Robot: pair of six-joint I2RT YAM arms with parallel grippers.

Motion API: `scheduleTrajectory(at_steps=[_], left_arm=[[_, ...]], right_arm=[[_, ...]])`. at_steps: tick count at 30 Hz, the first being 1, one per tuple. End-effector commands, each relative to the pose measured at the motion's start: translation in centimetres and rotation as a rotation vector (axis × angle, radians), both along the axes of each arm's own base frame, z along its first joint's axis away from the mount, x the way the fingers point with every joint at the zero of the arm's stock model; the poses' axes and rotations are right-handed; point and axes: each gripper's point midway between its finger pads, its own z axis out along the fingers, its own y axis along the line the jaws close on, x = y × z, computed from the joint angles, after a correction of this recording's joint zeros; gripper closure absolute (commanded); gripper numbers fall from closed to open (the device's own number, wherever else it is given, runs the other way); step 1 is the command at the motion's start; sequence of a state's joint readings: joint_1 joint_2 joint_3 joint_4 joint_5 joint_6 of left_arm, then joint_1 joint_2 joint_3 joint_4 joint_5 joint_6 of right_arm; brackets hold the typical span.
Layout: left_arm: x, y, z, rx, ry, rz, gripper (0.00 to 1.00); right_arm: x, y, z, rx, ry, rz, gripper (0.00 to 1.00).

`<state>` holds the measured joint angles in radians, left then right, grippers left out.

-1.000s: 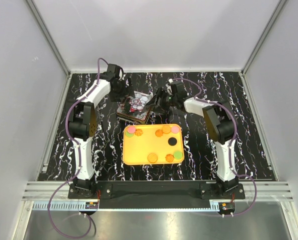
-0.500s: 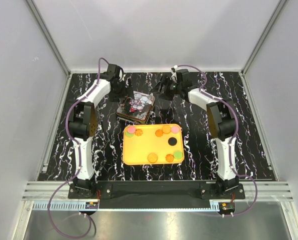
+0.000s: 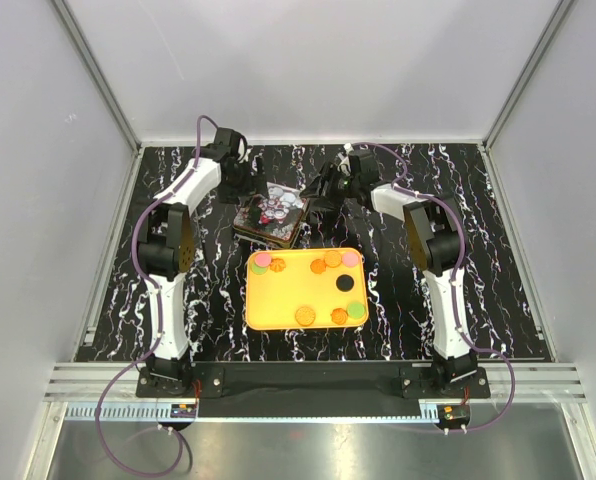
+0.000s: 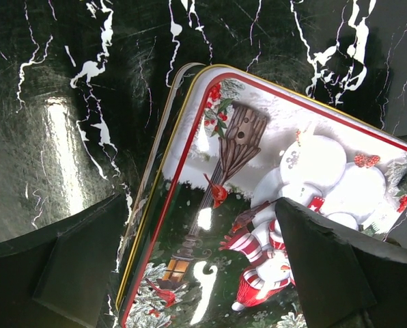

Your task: Pack the cookies

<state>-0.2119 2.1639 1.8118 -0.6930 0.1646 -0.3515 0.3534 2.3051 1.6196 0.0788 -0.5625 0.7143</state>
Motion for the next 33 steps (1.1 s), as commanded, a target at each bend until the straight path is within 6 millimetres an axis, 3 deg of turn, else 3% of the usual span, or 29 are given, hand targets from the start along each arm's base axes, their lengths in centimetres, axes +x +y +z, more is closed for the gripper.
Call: scheduleTrajectory(at_steps=[1, 7, 17, 24, 26, 30, 31, 33], left_arm=[[0.8, -1.1, 0.2, -0.014, -0.034, -0.019, 0.01], [0.7, -1.8, -0.4, -0.015, -0.023, -0.028, 0.01], [0.4, -2.0, -1.3, -0.02, -0.004, -0.021, 0.01], [-0.8, -2.4, -2.7, -0.092, 0.012, 0.074, 0.02], [-0.6, -2.5, -2.3, -0.119, -0.011, 0.118, 0.03], [-1.5, -2.5, -2.6, -0.144, -0.012, 0.177, 0.03], [-1.4, -2.6, -2.0, -0.151, -0.028, 0.188, 0.03], [-1.7, -2.8, -2.2, -0.177, -0.024, 0.23, 0.04]], right_arm=[[-0.6, 1.0, 0.1, 0.023, -0.006, 0.014, 0.35], [-0.6, 1.8, -0.4, 0.053, 0.035, 0.006, 0.56], [-1.6, 0.4, -3.4, -0.04, 0.115, -0.033, 0.74], [-0.3, 0.8, -1.2, -0.02, 0.08, -0.016, 0.66], [0.2, 1.1, -0.1, -0.008, 0.067, 0.001, 0.63], [0.9, 1.7, 1.9, 0.012, 0.024, 0.024, 0.43], [1.1, 1.6, 2.5, 0.014, 0.008, 0.023, 0.32], [1.7, 1.5, 4.1, 0.018, -0.022, 0.027, 0.25]])
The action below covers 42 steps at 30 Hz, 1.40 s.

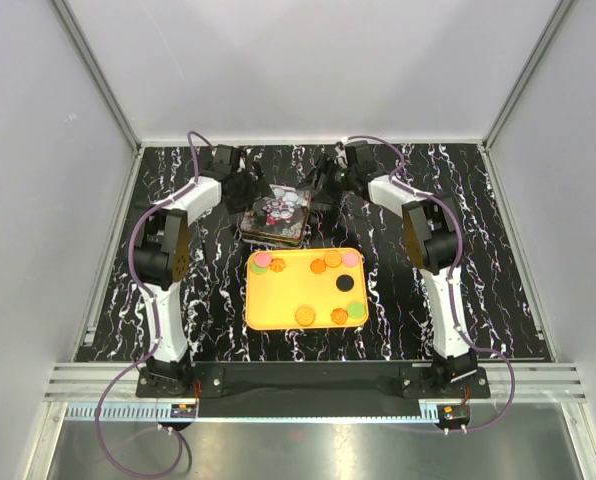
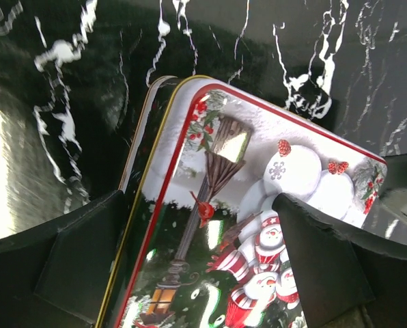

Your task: Pack the cookies

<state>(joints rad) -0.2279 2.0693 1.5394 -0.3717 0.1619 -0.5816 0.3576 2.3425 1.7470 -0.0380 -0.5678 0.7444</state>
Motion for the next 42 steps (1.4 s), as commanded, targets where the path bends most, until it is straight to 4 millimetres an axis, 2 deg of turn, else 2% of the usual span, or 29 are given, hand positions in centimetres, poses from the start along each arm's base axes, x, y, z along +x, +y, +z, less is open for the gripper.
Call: scheduleTrajectory(at_steps=[1, 8, 12, 13, 15, 16, 17, 18, 19, 21, 22, 23, 24, 26, 27, 28, 29, 30, 32, 33, 34, 35, 36, 37, 38, 39, 40, 41, 42], left_arm=[[-1.8, -1.4, -0.5, -0.051, 0.042, 0.066, 0.04], [-1.6, -2.6, 0.4, -0.11, 0.011, 0.129, 0.04], [-1.4, -3.7, 1.4, -0.121, -0.011, 0.097, 0.04], [-1.4, -3.7, 1.6, -0.117, -0.015, 0.094, 0.03], [-1.1, -3.4, 2.4, -0.106, -0.04, 0.077, 0.02], [-0.9, -3.2, 3.2, -0.098, -0.059, 0.074, 0.02], [-0.8, -3.0, 3.8, -0.085, -0.071, 0.061, 0.02], [-0.6, -2.7, 4.3, -0.081, -0.08, 0.058, 0.01], [-0.5, -2.5, 5.1, -0.069, -0.101, 0.041, 0.01], [-0.2, -1.6, 6.3, -0.05, -0.117, 0.041, 0.01], [-0.1, -1.0, 7.4, -0.041, -0.14, 0.044, 0.01], [-0.1, -0.5, 8.0, -0.024, -0.149, 0.039, 0.01], [0.0, 0.4, 8.5, -0.014, -0.155, 0.051, 0.01], [-0.4, 1.1, 10.2, -0.005, -0.176, 0.041, 0.01], [-0.6, 1.3, 10.7, 0.002, -0.183, 0.038, 0.01], [-1.0, 1.7, 12.4, 0.018, -0.221, 0.031, 0.01], [-1.6, 1.9, 12.8, 0.022, -0.222, 0.024, 0.01], [-2.3, 2.0, 14.7, 0.017, -0.259, 0.02, 0.01], [-4.0, 2.2, 15.2, 0.019, -0.259, 0.001, 0.01], [-5.3, 2.1, 17.2, 0.005, -0.3, -0.011, 0.01], [-6.6, 2.2, 16.4, 0.018, -0.285, -0.025, 0.01], [-7.7, 2.1, 16.8, 0.02, -0.298, -0.036, 0.01], [-9.2, 2.2, 18.7, 0.021, -0.353, -0.054, 0.01], [-10.6, 2.4, 17.8, 0.033, -0.334, -0.069, 0.01], [-11.6, 2.4, 17.9, 0.04, -0.34, -0.083, 0.01], [-13.0, 2.7, 19.3, 0.045, -0.382, -0.095, 0.01], [-14.3, 2.8, 18.3, 0.054, -0.367, -0.114, 0.01], [-15.4, 2.7, 18.5, 0.056, -0.377, -0.132, 0.01], [-16.7, 3.1, 19.8, 0.059, -0.419, -0.137, 0.01]], right_arm=[[1.1, 0.4, 3.6, 0.008, -0.082, 0.027, 0.19], [2.8, -1.9, 9.3, -0.011, -0.172, -0.001, 0.14], [2.3, -3.4, 11.3, -0.047, -0.208, -0.015, 0.12], [2.1, -3.8, 12.6, -0.047, -0.232, -0.024, 0.12], [1.9, -4.8, 12.9, -0.056, -0.246, -0.041, 0.11], [1.4, -5.1, 14.4, -0.048, -0.271, -0.044, 0.1], [1.1, -5.5, 14.5, -0.047, -0.269, -0.047, 0.09], [0.9, -6.2, 15.8, -0.041, -0.292, -0.059, 0.07], [0.7, -6.5, 16.0, -0.044, -0.294, -0.063, 0.01], [0.3, -7.4, 16.4, -0.044, -0.292, -0.07, 0.0], [0.1, -8.3, 17.5, -0.041, -0.309, -0.085, 0.0], [-0.3, -8.7, 17.1, -0.044, -0.299, -0.093, 0.0], [-0.7, -9.1, 18.5, -0.037, -0.328, -0.101, 0.0], [-1.1, -10.3, 18.3, -0.052, -0.325, -0.128, 0.0], [-1.6, -10.8, 19.3, -0.058, -0.346, -0.137, 0.0], [-1.7, -11.5, 19.6, -0.066, -0.351, -0.152, 0.0], [-2.1, -12.1, 18.9, -0.083, -0.337, -0.171, 0.0], [-2.8, -12.8, 20.2, -0.087, -0.357, -0.192, 0.0], [-3.6, -14.5, 19.5, -0.143, -0.339, -0.238, 0.0], [-4.5, -15.2, 20.6, -0.163, -0.361, -0.257, 0.0], [-4.8, -16.2, 20.4, -0.208, -0.356, -0.297, 0.0], [-5.7, -16.8, 19.9, -0.248, -0.34, -0.299, 0.0], [-6.7, -17.3, 21.1, -0.26, -0.365, -0.317, 0.0], [-7.2, -18.2, 20.0, -0.296, -0.346, -0.347, 0.0], [-8.3, -18.6, 21.3, -0.29, -0.376, -0.364, 0.0], [-9.1, -18.8, 21.4, -0.292, -0.384, -0.367, 0.0], [-10.1, -19.1, 19.7, -0.309, -0.356, -0.369, 0.0], [-11.2, -19.4, 20.8, -0.302, -0.394, -0.383, 0.0], [-12.0, -19.8, 20.6, -0.308, -0.395, -0.393, 0.0]])
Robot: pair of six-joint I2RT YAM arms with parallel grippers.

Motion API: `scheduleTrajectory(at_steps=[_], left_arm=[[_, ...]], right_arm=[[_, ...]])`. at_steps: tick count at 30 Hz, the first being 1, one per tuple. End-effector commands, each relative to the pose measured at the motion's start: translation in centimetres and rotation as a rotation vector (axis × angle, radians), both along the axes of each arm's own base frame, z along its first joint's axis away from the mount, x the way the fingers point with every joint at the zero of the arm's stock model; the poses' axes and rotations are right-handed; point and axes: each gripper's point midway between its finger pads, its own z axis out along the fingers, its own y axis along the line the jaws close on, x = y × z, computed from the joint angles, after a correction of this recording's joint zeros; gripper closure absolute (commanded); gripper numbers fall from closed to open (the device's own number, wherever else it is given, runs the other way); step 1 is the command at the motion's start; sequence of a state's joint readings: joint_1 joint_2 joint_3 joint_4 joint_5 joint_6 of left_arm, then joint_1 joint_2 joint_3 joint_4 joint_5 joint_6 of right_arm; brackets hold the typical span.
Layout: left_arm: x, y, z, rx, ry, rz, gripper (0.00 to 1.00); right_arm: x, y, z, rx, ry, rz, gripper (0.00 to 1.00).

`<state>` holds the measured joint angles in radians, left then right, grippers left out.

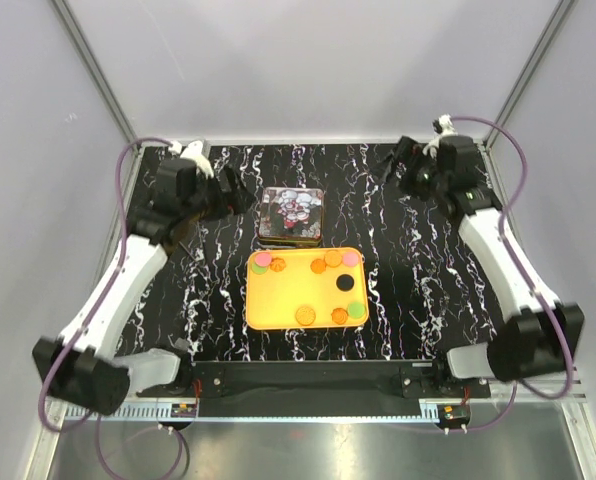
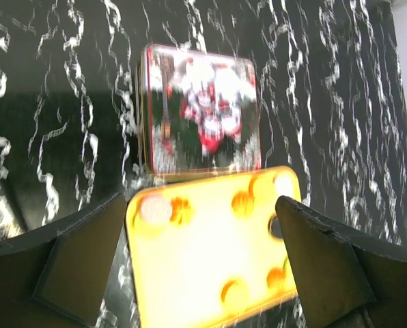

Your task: Pack the cookies

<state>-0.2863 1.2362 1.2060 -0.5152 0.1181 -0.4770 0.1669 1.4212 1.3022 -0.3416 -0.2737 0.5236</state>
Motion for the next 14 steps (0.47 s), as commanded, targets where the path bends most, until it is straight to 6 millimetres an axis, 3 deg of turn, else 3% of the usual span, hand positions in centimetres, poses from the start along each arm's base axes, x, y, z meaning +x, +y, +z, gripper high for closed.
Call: scheduleTrajectory(at_steps=[1, 2, 3, 4, 5, 7, 8, 14], left_arm=[[-3.6, 1.1, -0.4, 0.065, -0.028, -0.041, 0.01], [-4.8, 1.2, 0.7, 0.057, -0.075, -0.053, 0.01], [-5.4, 1.4, 0.7, 0.064, -0.084, -0.059, 0.01], [-6.3, 1.6, -0.1, 0.074, -0.071, -0.063, 0.01], [-7.0, 1.8, 0.4, 0.071, -0.097, -0.067, 0.01], [-7.8, 2.1, -0.4, 0.078, -0.093, -0.071, 0.01], [-8.3, 2.2, -0.4, 0.073, -0.104, -0.074, 0.01], [-9.4, 2.0, -1.5, 0.05, -0.104, -0.095, 0.01]], right_arm=[[-3.0, -2.3, -1.1, -0.076, -0.027, -0.074, 0.0], [-4.1, -2.9, -0.1, -0.075, -0.068, -0.093, 0.01], [-4.8, -3.3, -0.4, -0.083, -0.069, -0.107, 0.0], [-5.6, -3.8, -1.9, -0.101, -0.052, -0.12, 0.0], [-6.5, -4.1, -1.1, -0.098, -0.085, -0.133, 0.0], [-7.5, -4.6, -1.9, -0.107, -0.08, -0.145, 0.01], [-8.2, -4.4, -1.2, -0.097, -0.108, -0.135, 0.0], [-9.3, -5.1, -1.1, -0.114, -0.125, -0.151, 0.0]])
